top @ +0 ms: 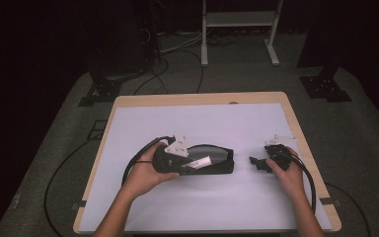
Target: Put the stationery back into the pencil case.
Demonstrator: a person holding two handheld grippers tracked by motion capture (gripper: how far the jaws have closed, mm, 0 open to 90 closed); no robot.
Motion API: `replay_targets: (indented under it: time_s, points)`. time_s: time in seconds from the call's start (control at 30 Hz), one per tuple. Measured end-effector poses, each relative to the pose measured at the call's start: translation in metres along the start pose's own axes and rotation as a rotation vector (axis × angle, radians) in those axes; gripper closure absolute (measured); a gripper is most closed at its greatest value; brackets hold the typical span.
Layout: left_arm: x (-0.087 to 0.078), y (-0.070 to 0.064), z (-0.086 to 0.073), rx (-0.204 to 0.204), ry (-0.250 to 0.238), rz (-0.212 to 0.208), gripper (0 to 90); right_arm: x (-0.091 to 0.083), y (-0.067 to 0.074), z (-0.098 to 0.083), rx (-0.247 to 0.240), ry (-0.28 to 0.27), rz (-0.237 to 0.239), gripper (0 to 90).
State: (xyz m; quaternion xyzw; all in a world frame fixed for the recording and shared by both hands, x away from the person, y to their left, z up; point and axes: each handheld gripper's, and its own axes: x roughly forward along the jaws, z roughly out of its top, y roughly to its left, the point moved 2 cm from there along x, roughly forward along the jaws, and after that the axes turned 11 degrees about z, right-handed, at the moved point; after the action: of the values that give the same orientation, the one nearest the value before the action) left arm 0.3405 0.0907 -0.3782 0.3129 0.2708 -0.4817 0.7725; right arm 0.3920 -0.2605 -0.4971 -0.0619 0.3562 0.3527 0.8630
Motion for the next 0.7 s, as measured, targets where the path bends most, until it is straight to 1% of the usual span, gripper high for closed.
replay_targets:
  time_s: [0.03,0.07,0.1,0.13,0.17,0.2,0.3,0.33,0.37,0.47,0.57,0.63,0.67,0.7]
  points:
    - [0.000,0.000,0.000,0.000,0.000,0.000,71.2,0.000,0.000,0.000,0.000,0.000,0.000,17.3]
    - [0.003,0.004,0.002,-0.001,0.000,0.000,71.2,0.000,0.000,0.000,0.000,0.000,0.000,17.3]
    - [0.003,0.004,0.002,-0.001,0.000,0.000,71.2,0.000,0.000,0.000,0.000,0.000,0.000,17.3]
    - [0.007,0.009,0.003,-0.002,0.005,0.004,71.2,0.000,0.000,0.000,0.000,0.000,0.000,17.3]
    - [0.007,0.009,0.003,-0.002,0.005,0.004,71.2,0.000,0.000,0.000,0.000,0.000,0.000,17.3]
    - [0.011,0.014,0.003,-0.002,0.009,0.002,71.2,0.000,0.000,0.000,0.000,0.000,0.000,17.3]
    - [0.017,0.020,0.003,-0.012,0.013,0.005,71.2,0.000,0.000,0.000,0.000,0.000,0.000,17.3]
    - [0.020,0.022,0.003,-0.012,0.018,0.014,71.2,0.000,0.000,0.000,0.000,0.000,0.000,17.3]
    - [0.020,0.022,0.003,-0.012,0.018,0.014,71.2,0.000,0.000,0.000,0.000,0.000,0.000,17.3]
    - [0.028,0.027,0.002,-0.019,0.025,0.026,71.2,0.000,0.000,0.000,0.000,0.000,0.000,17.3]
    - [0.032,0.028,0.002,-0.028,0.027,0.027,71.2,0.000,0.000,0.000,0.000,0.000,0.000,17.3]
    - [0.040,0.030,0.000,-0.024,0.047,0.023,71.2,0.000,0.000,0.000,0.000,0.000,0.000,17.3]
    - [0.040,0.030,0.000,-0.024,0.047,0.023,71.2,0.000,0.000,0.000,0.000,0.000,0.000,17.3]
    - [0.045,0.031,0.000,-0.022,0.054,0.020,71.2,0.000,0.000,0.000,0.000,0.000,0.000,17.3]
